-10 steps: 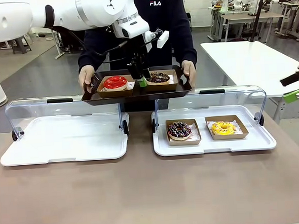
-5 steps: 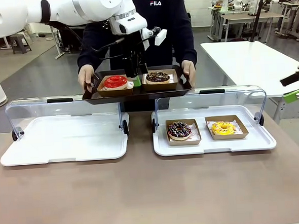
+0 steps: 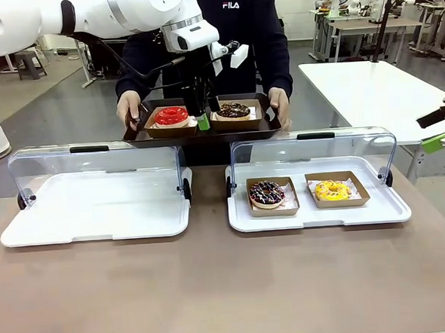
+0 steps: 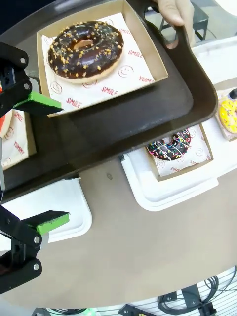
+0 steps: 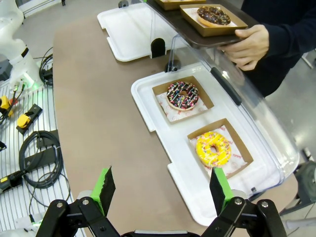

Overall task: Provide the desired donut to the person.
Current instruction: Place the picked Paper togo box onto the Handle tray extended by the person.

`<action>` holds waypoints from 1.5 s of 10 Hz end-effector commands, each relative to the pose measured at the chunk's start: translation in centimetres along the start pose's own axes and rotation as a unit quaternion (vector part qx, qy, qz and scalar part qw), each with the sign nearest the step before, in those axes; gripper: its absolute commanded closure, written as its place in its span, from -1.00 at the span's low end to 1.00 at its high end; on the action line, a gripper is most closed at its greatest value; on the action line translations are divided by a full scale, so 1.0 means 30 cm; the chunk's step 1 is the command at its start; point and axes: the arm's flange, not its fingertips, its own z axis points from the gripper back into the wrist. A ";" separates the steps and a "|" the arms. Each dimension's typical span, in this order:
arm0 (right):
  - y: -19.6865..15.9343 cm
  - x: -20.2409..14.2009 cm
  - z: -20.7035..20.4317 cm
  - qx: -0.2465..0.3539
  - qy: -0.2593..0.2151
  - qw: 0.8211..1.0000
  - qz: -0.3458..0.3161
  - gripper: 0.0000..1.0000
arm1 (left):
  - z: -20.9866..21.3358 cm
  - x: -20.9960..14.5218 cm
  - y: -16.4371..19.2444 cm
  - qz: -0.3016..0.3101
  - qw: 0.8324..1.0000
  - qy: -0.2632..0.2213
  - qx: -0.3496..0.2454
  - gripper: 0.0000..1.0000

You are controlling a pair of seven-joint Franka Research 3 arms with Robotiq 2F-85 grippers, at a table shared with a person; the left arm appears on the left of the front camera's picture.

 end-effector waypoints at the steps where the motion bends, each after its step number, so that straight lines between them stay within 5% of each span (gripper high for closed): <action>1: -0.006 -0.002 -0.005 0.002 -0.014 1.000 0.005 -1.00 | 0.004 -0.003 0.003 -0.001 1.000 0.005 0.006 -1.00; 10: -0.006 -0.002 -0.005 0.002 -0.014 1.000 0.005 -1.00 | 0.000 0.000 0.000 0.000 1.000 0.000 0.000 -1.00; 12: -0.006 -0.002 -0.005 0.002 -0.014 1.000 0.005 -1.00 | 0.187 -0.046 -0.072 0.095 0.995 -0.024 0.005 -1.00; 15: -0.006 -0.002 -0.005 0.002 -0.014 1.000 0.005 -1.00 | 0.308 -0.355 -0.399 0.249 0.963 -0.106 0.019 -1.00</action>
